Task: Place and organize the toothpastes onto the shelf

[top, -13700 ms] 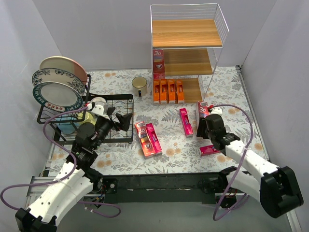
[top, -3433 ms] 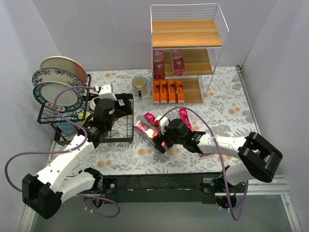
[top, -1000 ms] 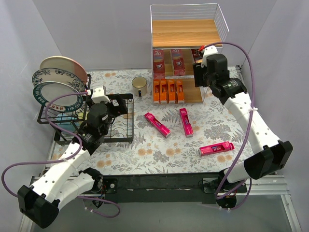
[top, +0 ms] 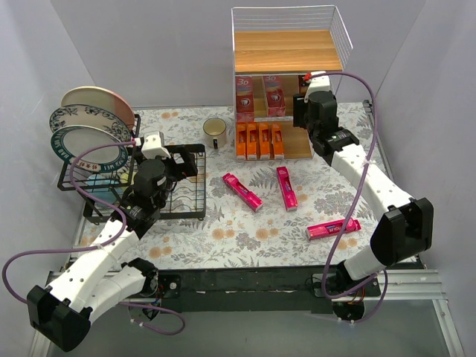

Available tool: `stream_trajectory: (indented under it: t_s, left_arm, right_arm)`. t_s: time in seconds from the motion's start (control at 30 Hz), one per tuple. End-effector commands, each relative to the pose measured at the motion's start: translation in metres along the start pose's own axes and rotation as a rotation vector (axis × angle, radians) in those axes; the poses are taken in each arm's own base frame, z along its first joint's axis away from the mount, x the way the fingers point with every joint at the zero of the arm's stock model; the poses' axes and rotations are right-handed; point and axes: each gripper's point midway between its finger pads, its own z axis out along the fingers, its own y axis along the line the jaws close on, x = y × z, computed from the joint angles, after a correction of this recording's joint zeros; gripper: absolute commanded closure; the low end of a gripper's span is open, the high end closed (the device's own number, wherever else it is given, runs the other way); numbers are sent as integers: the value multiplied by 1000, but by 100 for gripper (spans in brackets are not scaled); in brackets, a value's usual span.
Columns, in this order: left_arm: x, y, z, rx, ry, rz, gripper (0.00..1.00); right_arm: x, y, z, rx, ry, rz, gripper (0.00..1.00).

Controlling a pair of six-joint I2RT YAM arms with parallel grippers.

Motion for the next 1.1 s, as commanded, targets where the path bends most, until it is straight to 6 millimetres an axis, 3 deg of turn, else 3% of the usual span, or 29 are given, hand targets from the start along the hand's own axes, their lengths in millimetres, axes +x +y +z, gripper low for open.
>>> stream_trajectory:
  t_s: [0.0,0.27,0.43,0.73,0.77,1.07]
  left_arm:
    - [2,2,0,0,-1,6,2]
    - [3,2,0,2,2,7,2]
    - [3,3,0,0,3,8,2]
    - [4,1,1,6,8,8,2]
    - [4,1,1,6,8,8,2]
    - [5,1,1,4,12,11,2]
  right_arm:
    - [-31,-7,2,37,-120,66,35]
    - [-32,-9,-2,37,-122,77,25]
    - [-34,-10,-12,22,-136,88,25]
    - [-30,-9,-30,-22,-201,113,27]
    - [-23,-10,-30,-20,-193,109,27]
    - [-30,-14,-24,1,-255,114,38]
